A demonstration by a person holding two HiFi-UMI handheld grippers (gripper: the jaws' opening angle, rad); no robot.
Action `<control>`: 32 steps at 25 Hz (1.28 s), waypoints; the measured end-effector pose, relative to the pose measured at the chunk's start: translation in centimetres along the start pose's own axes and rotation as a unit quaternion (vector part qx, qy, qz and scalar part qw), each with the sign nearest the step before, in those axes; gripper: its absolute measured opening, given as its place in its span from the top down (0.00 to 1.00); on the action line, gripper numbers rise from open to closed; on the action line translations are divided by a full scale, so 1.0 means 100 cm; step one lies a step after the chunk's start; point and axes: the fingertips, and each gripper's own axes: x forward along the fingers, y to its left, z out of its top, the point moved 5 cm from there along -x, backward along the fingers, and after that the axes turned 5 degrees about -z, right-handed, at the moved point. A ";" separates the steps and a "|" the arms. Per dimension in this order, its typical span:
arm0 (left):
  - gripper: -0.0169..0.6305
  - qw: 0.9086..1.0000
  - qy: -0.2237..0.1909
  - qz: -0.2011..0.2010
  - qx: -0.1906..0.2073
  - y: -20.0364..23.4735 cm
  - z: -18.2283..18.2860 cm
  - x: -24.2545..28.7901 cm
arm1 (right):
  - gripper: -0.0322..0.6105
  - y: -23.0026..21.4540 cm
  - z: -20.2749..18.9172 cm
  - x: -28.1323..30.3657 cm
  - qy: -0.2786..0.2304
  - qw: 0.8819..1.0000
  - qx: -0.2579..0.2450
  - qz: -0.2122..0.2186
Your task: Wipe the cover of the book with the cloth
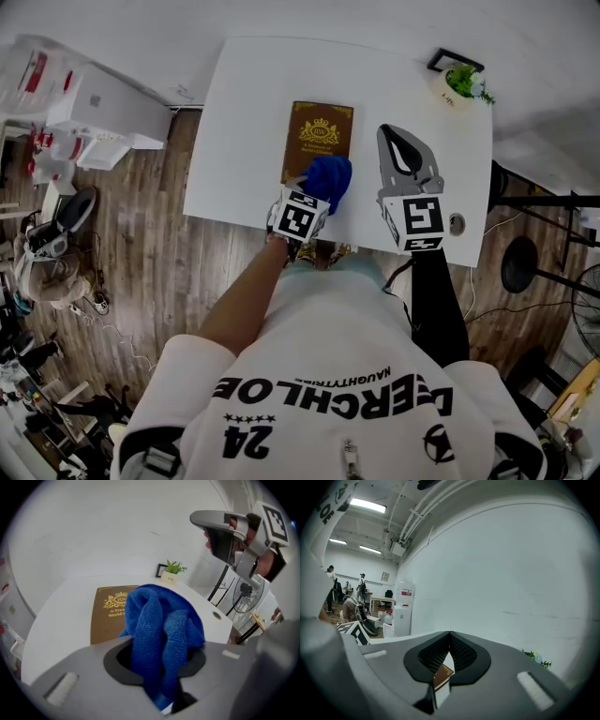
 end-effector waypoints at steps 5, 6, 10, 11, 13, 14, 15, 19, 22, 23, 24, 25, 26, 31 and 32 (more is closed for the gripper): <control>0.70 0.999 -0.004 0.036 -0.030 0.034 -0.011 -0.019 | 0.95 0.005 0.000 0.013 -0.005 1.000 0.005 0.010; 0.70 0.998 -0.005 0.043 -0.037 0.042 -0.014 -0.023 | 0.95 0.008 0.000 0.016 -0.006 1.000 0.007 0.013; 0.70 0.995 -0.005 0.076 -0.064 0.073 -0.027 -0.038 | 0.95 0.016 0.003 0.025 -0.007 1.000 0.005 0.025; 0.70 0.994 -0.005 0.083 -0.076 0.080 -0.029 -0.041 | 0.95 0.018 0.004 0.026 -0.007 1.000 0.005 0.027; 0.69 0.991 -0.008 0.088 -0.098 0.089 -0.033 -0.046 | 0.95 0.020 0.004 0.030 -0.007 1.000 0.006 0.030; 0.69 0.991 -0.007 0.086 -0.104 0.090 -0.033 -0.047 | 0.95 0.020 0.003 0.031 -0.005 1.000 0.006 0.030; 0.69 0.991 -0.005 0.083 -0.104 0.091 -0.032 -0.047 | 0.95 0.021 0.003 0.032 -0.004 1.000 0.006 0.030; 0.69 0.993 -0.011 0.069 -0.099 0.093 -0.022 -0.047 | 0.95 0.022 0.003 0.034 -0.004 1.000 0.006 0.028; 0.69 0.993 -0.039 0.048 -0.099 0.095 0.004 -0.047 | 0.95 0.014 0.000 0.035 0.003 1.000 0.006 0.016; 0.69 0.993 -0.048 0.042 -0.096 0.094 0.016 -0.045 | 0.95 0.011 -0.001 0.034 0.007 1.000 0.006 0.011; 0.69 0.994 -0.055 0.037 -0.091 0.094 0.029 -0.043 | 0.95 0.007 -0.002 0.033 0.010 1.000 0.006 0.006; 0.69 0.994 -0.062 0.030 -0.085 0.092 0.042 -0.039 | 0.95 0.004 -0.003 0.031 0.014 1.000 0.005 0.000; 0.69 0.994 -0.068 0.021 -0.079 0.089 0.056 -0.033 | 0.95 0.000 -0.005 0.030 0.017 1.000 0.004 -0.005; 0.69 0.996 -0.074 -0.020 -0.039 0.069 0.112 0.010 | 0.95 -0.019 -0.012 0.023 0.032 0.999 0.003 -0.034; 0.69 0.997 -0.071 -0.025 -0.034 0.066 0.119 0.020 | 0.95 -0.023 -0.014 0.021 0.035 0.999 0.003 -0.039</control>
